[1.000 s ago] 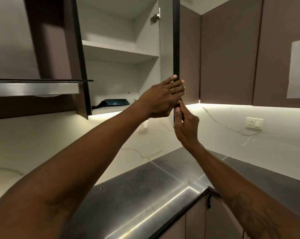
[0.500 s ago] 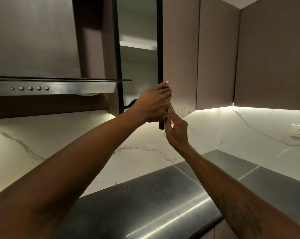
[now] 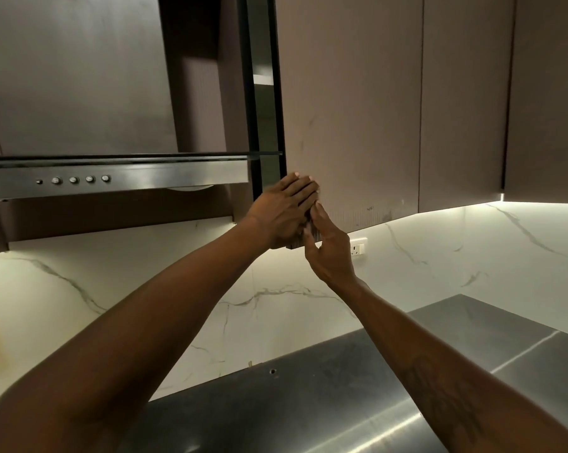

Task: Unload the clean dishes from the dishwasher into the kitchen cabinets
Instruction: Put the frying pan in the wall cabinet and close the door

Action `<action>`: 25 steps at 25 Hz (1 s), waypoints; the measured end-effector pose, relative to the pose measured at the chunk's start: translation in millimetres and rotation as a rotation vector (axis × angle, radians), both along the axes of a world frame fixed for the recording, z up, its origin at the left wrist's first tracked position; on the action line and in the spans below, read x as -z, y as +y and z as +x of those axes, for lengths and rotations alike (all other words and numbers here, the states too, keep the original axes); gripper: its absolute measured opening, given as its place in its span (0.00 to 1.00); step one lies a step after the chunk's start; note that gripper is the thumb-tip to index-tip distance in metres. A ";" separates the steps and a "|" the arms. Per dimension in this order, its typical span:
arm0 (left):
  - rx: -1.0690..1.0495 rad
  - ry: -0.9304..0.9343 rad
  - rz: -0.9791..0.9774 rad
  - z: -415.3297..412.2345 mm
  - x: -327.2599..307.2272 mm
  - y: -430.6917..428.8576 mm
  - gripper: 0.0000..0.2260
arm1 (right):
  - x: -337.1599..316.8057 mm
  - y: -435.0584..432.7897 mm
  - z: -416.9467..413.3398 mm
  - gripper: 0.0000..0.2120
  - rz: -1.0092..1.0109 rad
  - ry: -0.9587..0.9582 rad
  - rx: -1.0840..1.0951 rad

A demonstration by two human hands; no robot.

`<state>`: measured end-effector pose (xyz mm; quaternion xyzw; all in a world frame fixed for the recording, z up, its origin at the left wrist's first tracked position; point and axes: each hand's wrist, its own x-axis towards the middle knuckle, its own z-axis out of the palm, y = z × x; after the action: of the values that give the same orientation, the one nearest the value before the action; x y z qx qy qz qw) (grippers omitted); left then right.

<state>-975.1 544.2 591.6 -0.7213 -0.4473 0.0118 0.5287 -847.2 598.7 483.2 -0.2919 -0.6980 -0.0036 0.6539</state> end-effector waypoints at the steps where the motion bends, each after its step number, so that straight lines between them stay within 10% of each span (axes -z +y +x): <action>1: -0.008 0.003 0.005 -6.8 0.7 8.2 0.31 | 1.6 8.8 -5.4 0.28 -0.001 -0.008 0.006; 25: 0.026 -0.011 0.038 -76.6 8.8 108.4 0.33 | 5.6 88.1 -56.2 0.26 0.022 -0.109 0.014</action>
<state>-1051.7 652.6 582.7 -0.7168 -0.4411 -0.0076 0.5399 -903.4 686.8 477.6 -0.2890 -0.7305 -0.0320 0.6180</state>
